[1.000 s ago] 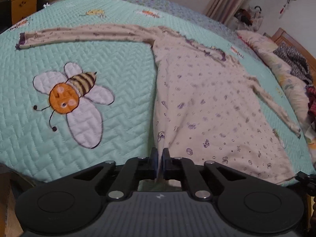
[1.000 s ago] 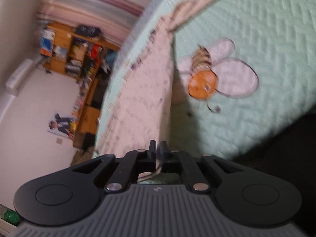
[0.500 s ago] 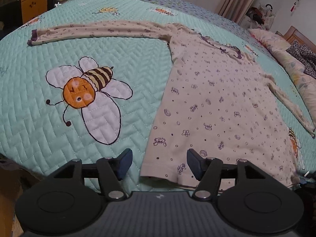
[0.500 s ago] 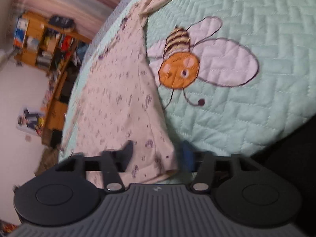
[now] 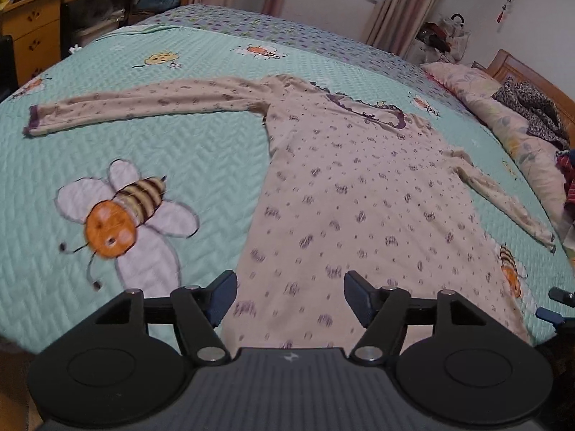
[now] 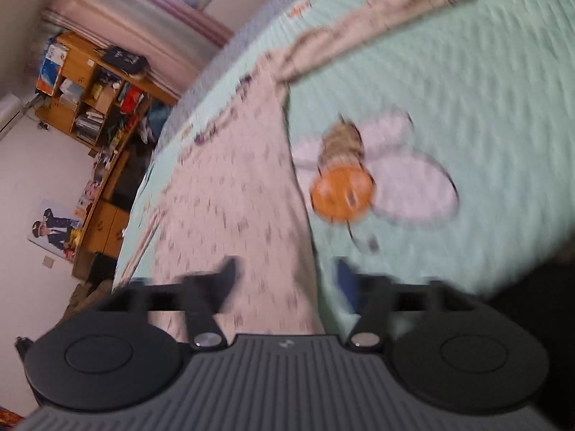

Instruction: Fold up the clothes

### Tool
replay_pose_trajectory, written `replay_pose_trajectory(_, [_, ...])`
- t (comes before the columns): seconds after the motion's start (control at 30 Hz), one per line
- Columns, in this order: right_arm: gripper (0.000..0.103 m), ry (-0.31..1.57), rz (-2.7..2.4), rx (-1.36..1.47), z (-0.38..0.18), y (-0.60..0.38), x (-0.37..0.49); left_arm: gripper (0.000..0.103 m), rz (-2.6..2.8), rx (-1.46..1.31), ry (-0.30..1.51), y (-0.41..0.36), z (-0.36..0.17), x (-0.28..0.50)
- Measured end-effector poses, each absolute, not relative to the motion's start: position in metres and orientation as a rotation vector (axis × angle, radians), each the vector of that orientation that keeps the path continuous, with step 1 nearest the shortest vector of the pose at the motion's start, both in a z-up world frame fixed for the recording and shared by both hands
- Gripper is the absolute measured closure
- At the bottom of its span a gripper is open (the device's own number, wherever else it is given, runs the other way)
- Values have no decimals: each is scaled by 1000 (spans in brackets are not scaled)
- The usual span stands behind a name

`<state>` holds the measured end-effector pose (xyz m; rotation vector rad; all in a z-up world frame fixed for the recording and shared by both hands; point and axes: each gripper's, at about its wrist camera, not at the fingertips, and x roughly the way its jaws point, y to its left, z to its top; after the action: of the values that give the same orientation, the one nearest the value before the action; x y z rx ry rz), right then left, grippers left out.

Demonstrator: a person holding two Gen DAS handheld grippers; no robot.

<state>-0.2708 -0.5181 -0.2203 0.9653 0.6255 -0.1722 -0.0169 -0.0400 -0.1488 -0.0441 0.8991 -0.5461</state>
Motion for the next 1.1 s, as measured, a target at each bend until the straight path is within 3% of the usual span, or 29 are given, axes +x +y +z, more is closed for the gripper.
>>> replay_pose_trajectory(0.17, [31, 686, -172, 988, -251, -524, -238, 24, -512, -45, 939, -50, -169, 2])
replay_pose_trajectory(0.2, [36, 693, -166, 980, -254, -522, -238, 24, -495, -39, 961, -49, -177, 6])
replay_pose_trajectory(0.3, [101, 737, -135, 953, -255, -513, -244, 28, -431, -27, 1029, -42, -199, 11])
replay_pose_trajectory(0.33, [102, 752, -130, 952, -256, -510, -249, 32, -426, -25, 1041, -39, -204, 9])
replay_pose_trajectory(0.47, [102, 776, -144, 899, -250, -501, -273, 58, -428, 60, 1020, -32, -206, -12])
replay_pose_trajectory(0.57, [102, 766, -157, 873, -241, -501, -286, 65, -412, 18, 1034, -13, -204, -16])
replay_pose_trajectory(0.67, [95, 737, -188, 861, -229, -504, -292, 64, -409, -35, 1025, 2, -193, -19])
replay_pose_trajectory(0.7, [95, 705, -197, 846, -222, -503, -292, 62, -413, -43, 1015, 4, -187, -20])
replay_pose_trajectory(0.77, [94, 640, -204, 822, -209, -503, -291, 43, -440, -76, 986, 0, -172, -21])
replay_pose_trajectory(0.83, [77, 577, -173, 836, -200, -501, -282, 30, -478, -119, 941, -6, -155, -21])
replay_pose_trajectory(0.9, [69, 555, -139, 853, -195, -495, -267, 24, -501, -125, 906, -19, -140, -21])
replay_pose_trajectory(1.0, [68, 559, -106, 819, -188, -479, -246, 12, -510, -75, 871, -47, -120, -22])
replay_pose_trajectory(1.07, [54, 574, -98, 760, -181, -465, -232, 1, -515, -19, 855, -69, -111, -22])
replay_pose_trajectory(1.1, [45, 580, -93, 728, -178, -459, -223, 1, -520, 12, 842, -81, -108, -23])
